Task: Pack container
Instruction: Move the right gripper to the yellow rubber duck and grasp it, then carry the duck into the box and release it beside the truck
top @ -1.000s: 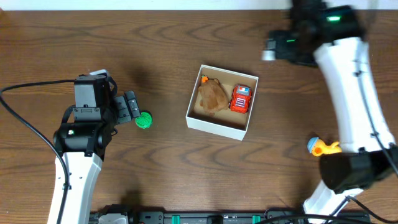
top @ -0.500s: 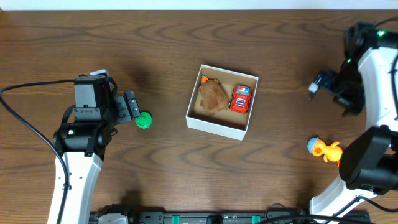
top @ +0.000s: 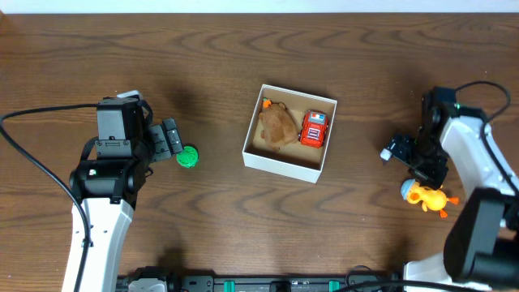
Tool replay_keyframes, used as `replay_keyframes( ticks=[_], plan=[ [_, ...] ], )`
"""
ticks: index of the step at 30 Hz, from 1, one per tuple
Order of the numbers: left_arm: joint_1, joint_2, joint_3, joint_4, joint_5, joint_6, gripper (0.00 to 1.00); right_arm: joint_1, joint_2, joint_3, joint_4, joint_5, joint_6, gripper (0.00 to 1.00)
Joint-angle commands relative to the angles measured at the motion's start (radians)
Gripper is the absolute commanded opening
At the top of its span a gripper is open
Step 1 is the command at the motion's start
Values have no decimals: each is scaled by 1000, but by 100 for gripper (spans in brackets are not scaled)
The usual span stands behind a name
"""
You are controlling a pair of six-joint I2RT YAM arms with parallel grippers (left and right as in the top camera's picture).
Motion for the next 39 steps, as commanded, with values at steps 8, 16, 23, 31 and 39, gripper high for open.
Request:
replay_keyframes(
  ticks=[8, 16, 23, 31, 39],
  plan=[
    [4, 2, 21, -3, -8, -10, 98, 2, -29, -238, 216, 59, 23, 97],
    [4, 1, 21, -3, -8, -10, 98, 2, -29, -265, 256, 95, 22, 86],
    [4, 2, 21, -3, -8, -10, 98, 2, -29, -265, 261, 95, 21, 25],
    [4, 2, 21, -3, -8, -10, 98, 2, -29, -250, 274, 95, 17, 1],
    [4, 1, 21, -3, -8, -10, 98, 38, -38, 38, 173, 92, -171, 1]
  ],
)
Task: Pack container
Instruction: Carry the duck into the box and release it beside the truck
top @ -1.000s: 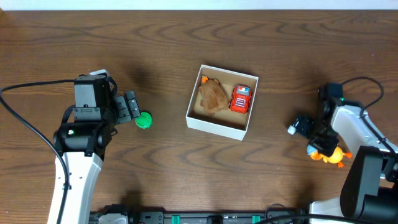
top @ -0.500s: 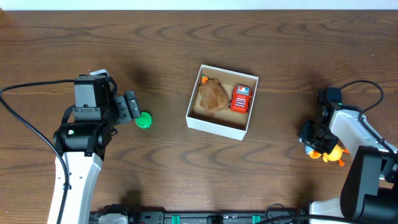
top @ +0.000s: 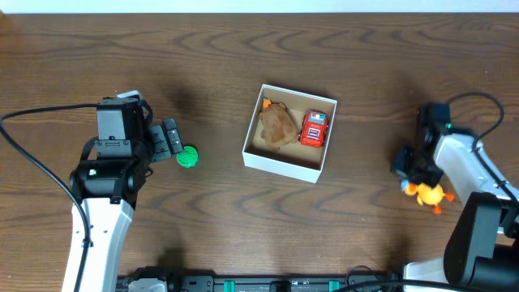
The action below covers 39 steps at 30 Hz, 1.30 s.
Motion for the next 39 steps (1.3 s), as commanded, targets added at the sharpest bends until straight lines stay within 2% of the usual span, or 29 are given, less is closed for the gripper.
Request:
replay_keyframes(
  ticks=[1, 6, 9, 15, 20, 26, 32, 39],
  plan=[
    [4, 2, 21, -3, -8, -10, 98, 46, -15, 201, -32, -22, -126, 1],
    [4, 2, 21, -2, -8, -10, 98, 192, -22, 474, -127, -94, -262, 1],
    [4, 2, 21, -2, -8, -10, 98, 310, -21, 560, -146, -94, -319, 1],
    [4, 2, 21, -2, -8, -10, 98, 560, -19, 579, -134, -94, -379, 1],
    [4, 2, 21, -2, -8, -10, 98, 717, -18, 561, -123, -93, -294, 1],
    [4, 1, 21, -2, -8, -10, 98, 773, -3, 559, -111, -93, -260, 1],
    [4, 1, 21, -2, -8, -10, 98, 774, 63, 557, -111, -169, -375, 1],
    [4, 1, 21, -2, -8, -10, 98, 775, 134, 557, -128, -174, -395, 2]
  ],
)
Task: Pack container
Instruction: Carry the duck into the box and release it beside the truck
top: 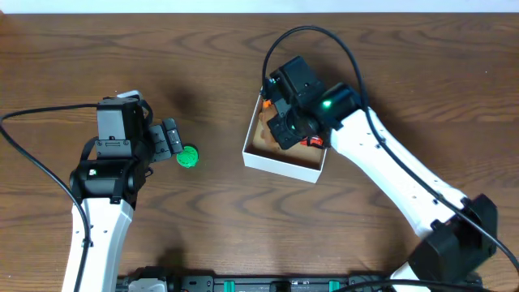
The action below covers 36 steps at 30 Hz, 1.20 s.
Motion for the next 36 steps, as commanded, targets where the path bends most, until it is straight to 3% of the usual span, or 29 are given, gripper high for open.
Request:
replay_keyframes(
  ticks=[1, 5, 6, 7, 8, 9, 10, 12, 14, 21, 24, 26, 28, 32, 34, 36],
  plan=[
    [4, 2, 21, -2, -8, -10, 98, 4, 23, -5, -13, -22, -34, 2],
    [4, 2, 21, -2, -8, -10, 98, 10, 28, -6, -41, -22, -34, 3],
    [4, 2, 21, -2, -8, -10, 98, 10, 28, -6, -47, -22, -34, 9],
    [4, 2, 21, -2, -8, -10, 98, 9, 28, -6, -51, -22, -34, 28],
    [4, 1, 21, -2, -8, -10, 98, 9, 28, -6, -55, -22, -34, 55],
    [4, 2, 21, -2, -8, -10, 98, 8, 28, -6, -58, -22, -34, 65],
    [4, 2, 21, -2, -8, -10, 98, 8, 28, -6, -58, -20, -34, 68],
    [4, 2, 21, -2, -8, -10, 98, 8, 27, -6, -54, -16, -34, 83],
    [4, 2, 21, -2, -8, -10, 98, 8, 27, -6, -50, -6, -34, 88],
    [4, 1, 21, -3, -8, -10, 98, -6, 26, 2, -47, 25, 3, 76],
    [4, 2, 21, -3, -8, -10, 98, -37, 26, 2, -101, 127, 150, 64],
    [4, 2, 21, -6, -8, -10, 98, -67, 26, 2, -167, 247, 300, 61],
    [4, 2, 21, -7, -8, -10, 98, -98, 26, 2, -211, 322, 394, 48],
    [4, 2, 21, -7, -8, -10, 98, -158, 26, 2, -205, 326, 406, 12],
    [4, 2, 21, -7, -8, -10, 98, -180, 26, 2, -189, 324, 405, 1],
    [4, 2, 21, -7, -8, -10, 98, -196, 28, 1, -177, 323, 404, 1]
  ],
)
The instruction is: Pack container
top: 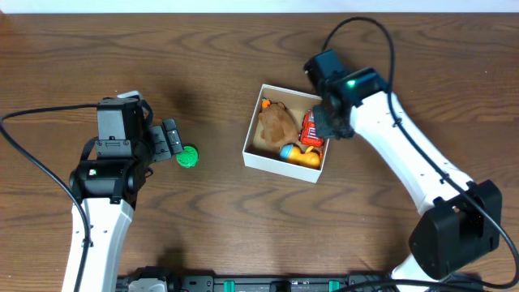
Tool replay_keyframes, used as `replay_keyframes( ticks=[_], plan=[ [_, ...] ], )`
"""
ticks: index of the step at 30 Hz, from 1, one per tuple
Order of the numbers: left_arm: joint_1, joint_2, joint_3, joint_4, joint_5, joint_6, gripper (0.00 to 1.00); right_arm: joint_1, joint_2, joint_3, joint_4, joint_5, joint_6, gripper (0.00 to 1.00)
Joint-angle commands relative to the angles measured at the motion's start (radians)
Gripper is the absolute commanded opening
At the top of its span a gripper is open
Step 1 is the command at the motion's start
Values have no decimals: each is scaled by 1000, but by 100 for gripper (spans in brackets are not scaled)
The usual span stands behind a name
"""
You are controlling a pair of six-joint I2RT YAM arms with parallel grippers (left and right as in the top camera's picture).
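A white box [280, 167] sits mid-table. It holds a brown plush [277, 124], a red toy car [310, 130] and an orange-yellow duck [298, 154] in its front right corner. My right gripper [331, 123] hovers over the box's right wall beside the car, and its fingers are hidden under the wrist. At the left, a green toy [188, 156] lies on the table. My left gripper [173, 139] is open just beside it, holding nothing.
The dark wooden table [243, 227] carries nothing else. The right arm's cable [357, 24] loops over the far side behind the box. The left arm [101, 203] stretches along the left front.
The duck now lies in the box's front right corner, out of my right gripper. That gripper has shifted from over the box's middle to its right wall. The left arm is unchanged.
My right gripper first stood beside the duck at the table's right edge. Then it was down on the duck. Then it was over the box. Now the duck rests in the box with the plush and the car. The left arm stayed by the green toy.
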Motion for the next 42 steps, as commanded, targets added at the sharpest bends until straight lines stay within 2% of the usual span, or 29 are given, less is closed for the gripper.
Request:
replay_keyframes(
  ticks=[1, 13, 23, 35, 40, 42],
  plan=[
    [4, 2, 21, -1, -8, -10, 98, -25, 0, 4, 17, 39, 47, 1],
    [4, 1, 21, -18, -8, -10, 98, -84, 156, -7, 103, -4, 28, 1],
    [4, 2, 21, -18, -8, -10, 98, -104, 186, -7, 378, -76, -200, 2],
    [4, 1, 21, -18, -8, -10, 98, -145, 186, -7, 403, -110, -213, 4],
    [4, 2, 21, -18, -8, -10, 98, -179, 186, -7, 409, -259, -322, 4],
    [4, 1, 21, -18, -8, -10, 98, -189, 186, -7, 410, -264, -322, 5]
  ],
)
